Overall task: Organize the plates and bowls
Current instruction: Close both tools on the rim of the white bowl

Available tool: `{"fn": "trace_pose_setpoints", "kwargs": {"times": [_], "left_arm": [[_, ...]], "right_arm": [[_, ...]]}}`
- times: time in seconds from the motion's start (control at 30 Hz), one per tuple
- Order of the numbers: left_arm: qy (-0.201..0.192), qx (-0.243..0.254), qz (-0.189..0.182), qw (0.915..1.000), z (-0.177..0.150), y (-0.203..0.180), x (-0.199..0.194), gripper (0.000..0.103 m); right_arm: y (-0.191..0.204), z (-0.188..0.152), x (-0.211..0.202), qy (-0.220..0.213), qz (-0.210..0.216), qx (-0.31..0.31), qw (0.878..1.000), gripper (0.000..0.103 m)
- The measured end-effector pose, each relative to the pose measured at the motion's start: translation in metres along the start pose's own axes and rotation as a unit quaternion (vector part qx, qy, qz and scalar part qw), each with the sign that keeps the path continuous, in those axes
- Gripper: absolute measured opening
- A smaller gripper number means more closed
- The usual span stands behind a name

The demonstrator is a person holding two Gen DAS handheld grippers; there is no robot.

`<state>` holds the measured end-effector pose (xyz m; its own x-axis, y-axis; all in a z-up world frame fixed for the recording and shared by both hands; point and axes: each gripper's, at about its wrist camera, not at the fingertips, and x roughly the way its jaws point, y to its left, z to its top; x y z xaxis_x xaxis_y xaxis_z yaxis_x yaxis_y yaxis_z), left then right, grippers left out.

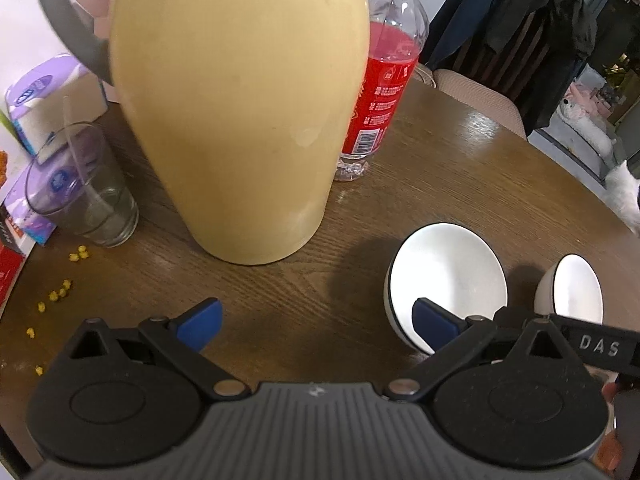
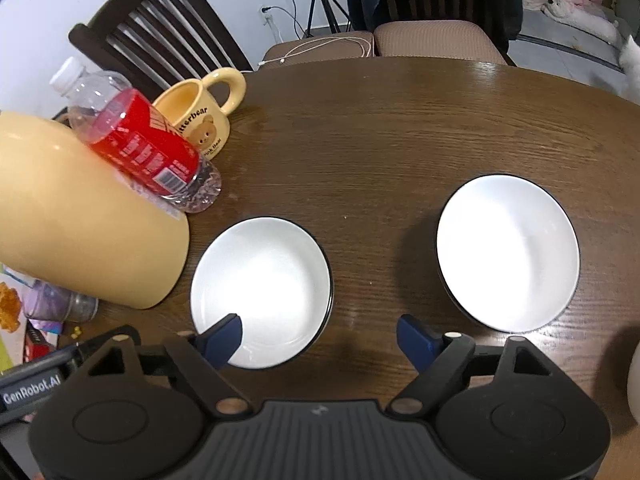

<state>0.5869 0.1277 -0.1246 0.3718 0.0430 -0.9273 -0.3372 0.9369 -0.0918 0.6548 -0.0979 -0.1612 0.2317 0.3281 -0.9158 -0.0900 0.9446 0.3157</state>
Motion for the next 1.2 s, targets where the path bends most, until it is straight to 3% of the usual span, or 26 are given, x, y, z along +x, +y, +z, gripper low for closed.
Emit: {"fn": "trace_pose_setpoints", "kwargs": {"times": [0.4, 0.6, 1.07, 1.2], "left_arm": [[0.021, 0.0, 0.003, 0.9998, 0.011, -0.011, 0.029, 0.098], [0.031, 0.003, 0.002, 0.9995, 0.014, -0.016, 0.041, 0.091], [0.052, 0.009, -0.011, 0.9986, 0.016, -0.025, 0.065, 0.053], [0.055, 0.011, -0.018, 0.9983, 0.015, -0.028, 0.07, 0.043]], "right_arm": [[-0.006, 0.015, 0.025, 0.011, -0.01, -0.014, 1.0, 0.069], [-0.009, 0.02, 0.036, 0.019, -0.011, -0.012, 1.0, 0.058], [-0.009, 0.023, 0.054, 0.022, 0.005, -0.01, 1.0, 0.02], [-0.009, 0.025, 0.057, 0.021, 0.011, -0.007, 1.0, 0.015]]}}
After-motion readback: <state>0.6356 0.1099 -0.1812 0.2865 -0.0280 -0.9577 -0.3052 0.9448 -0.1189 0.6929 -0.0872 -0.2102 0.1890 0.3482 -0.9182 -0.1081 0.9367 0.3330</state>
